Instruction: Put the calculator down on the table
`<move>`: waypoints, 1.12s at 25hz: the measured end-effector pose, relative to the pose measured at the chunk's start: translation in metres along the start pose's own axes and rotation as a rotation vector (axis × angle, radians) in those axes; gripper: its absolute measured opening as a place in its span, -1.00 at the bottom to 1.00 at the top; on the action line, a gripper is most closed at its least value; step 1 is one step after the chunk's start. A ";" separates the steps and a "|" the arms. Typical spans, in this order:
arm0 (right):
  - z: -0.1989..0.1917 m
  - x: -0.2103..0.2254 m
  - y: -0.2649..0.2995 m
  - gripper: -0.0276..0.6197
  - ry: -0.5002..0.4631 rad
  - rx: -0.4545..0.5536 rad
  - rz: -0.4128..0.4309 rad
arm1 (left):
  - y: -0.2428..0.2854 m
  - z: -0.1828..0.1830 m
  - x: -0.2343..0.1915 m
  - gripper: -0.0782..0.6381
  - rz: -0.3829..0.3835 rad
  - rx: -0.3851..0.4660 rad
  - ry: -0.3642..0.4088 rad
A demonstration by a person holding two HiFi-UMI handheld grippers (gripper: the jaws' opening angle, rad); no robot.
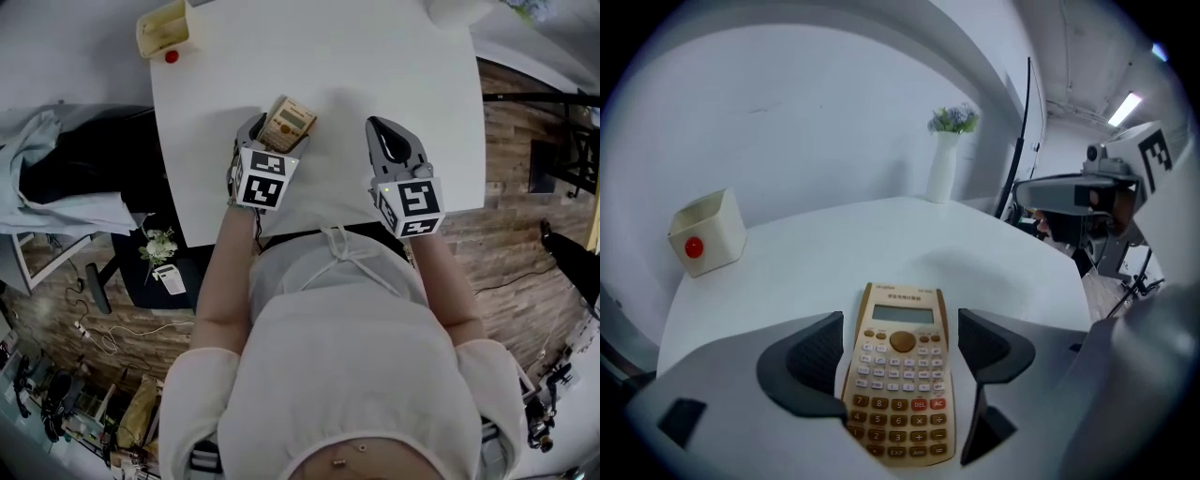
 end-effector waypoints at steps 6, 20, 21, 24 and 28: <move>0.018 -0.009 -0.009 -0.90 -0.019 0.041 0.017 | -0.056 0.045 -0.014 -0.20 0.122 0.204 0.001; 0.103 -0.022 -0.061 -0.90 -0.071 0.241 0.124 | -0.190 0.134 -0.020 -0.73 0.352 0.486 0.057; 0.111 -0.022 -0.065 -0.90 -0.081 0.257 0.131 | -0.195 0.139 -0.019 -0.73 0.355 0.496 0.075; 0.130 -0.024 -0.079 -0.90 -0.104 0.300 0.149 | -0.218 0.154 -0.010 -0.73 0.361 0.561 0.110; 0.149 -0.024 -0.094 -0.90 -0.149 0.342 0.150 | -0.245 0.168 -0.003 -0.73 0.385 0.642 0.133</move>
Point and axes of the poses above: the fingertips, and each gripper's own axes: y forward along the fingers, x to its right, z out of its top, the point moved 2 cm from there along -y, backward along the fingers, and after that the axes turned 14 degrees about y, right-handed, at the moved point
